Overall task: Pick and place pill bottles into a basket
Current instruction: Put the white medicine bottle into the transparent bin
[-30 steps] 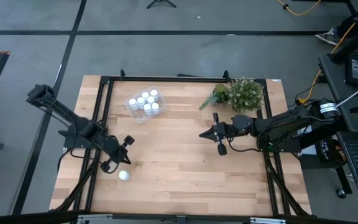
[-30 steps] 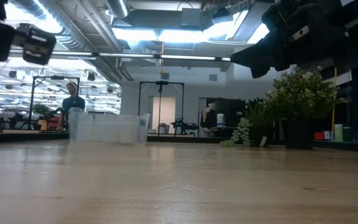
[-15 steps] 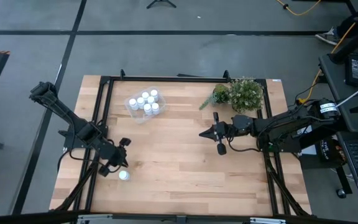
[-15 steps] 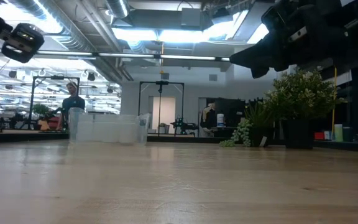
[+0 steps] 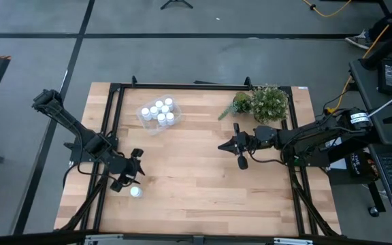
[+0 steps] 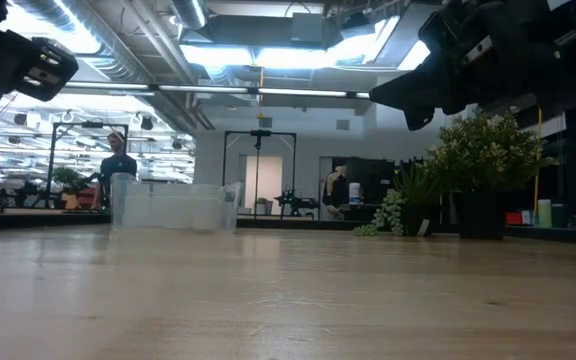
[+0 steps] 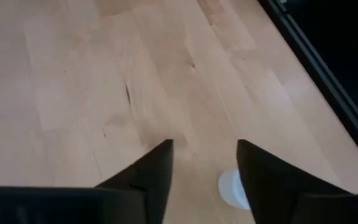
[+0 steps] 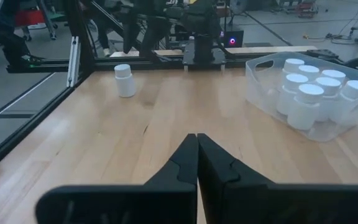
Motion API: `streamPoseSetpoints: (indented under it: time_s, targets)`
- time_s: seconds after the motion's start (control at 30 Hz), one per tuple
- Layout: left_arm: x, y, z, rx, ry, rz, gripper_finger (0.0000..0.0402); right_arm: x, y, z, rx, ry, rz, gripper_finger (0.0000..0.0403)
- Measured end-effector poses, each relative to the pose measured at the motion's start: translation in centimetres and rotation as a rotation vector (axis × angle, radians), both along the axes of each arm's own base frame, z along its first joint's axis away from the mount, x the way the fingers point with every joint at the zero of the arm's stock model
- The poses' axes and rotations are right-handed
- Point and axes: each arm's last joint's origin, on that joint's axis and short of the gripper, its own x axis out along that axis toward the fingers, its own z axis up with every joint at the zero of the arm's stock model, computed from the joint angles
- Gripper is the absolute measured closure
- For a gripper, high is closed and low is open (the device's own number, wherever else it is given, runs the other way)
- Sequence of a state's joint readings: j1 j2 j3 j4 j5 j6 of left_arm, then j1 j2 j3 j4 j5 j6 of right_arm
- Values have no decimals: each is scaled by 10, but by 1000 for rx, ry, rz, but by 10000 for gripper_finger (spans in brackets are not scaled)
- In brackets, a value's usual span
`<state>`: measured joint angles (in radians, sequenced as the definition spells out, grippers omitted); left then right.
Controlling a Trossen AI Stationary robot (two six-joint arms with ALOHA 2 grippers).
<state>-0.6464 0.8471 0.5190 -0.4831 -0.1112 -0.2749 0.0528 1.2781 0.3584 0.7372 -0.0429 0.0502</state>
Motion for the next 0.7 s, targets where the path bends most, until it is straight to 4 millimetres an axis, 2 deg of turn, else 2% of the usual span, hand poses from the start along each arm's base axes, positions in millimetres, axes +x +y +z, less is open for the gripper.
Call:
streamPoseSetpoints:
  time_s: [0.17, 0.3, 0.7]
  targets:
    - [1, 0, 1, 9, -16, -17, 186, 0, 0, 0, 0, 0, 0, 400]
    - [1, -1, 1, 32, -34, -48, 163, 0, 0, 0, -1, 1, 0, 400]
    - [4, -8, -5, -14, 35, -102, 159, 0, 0, 0, -1, 1, 1, 400]
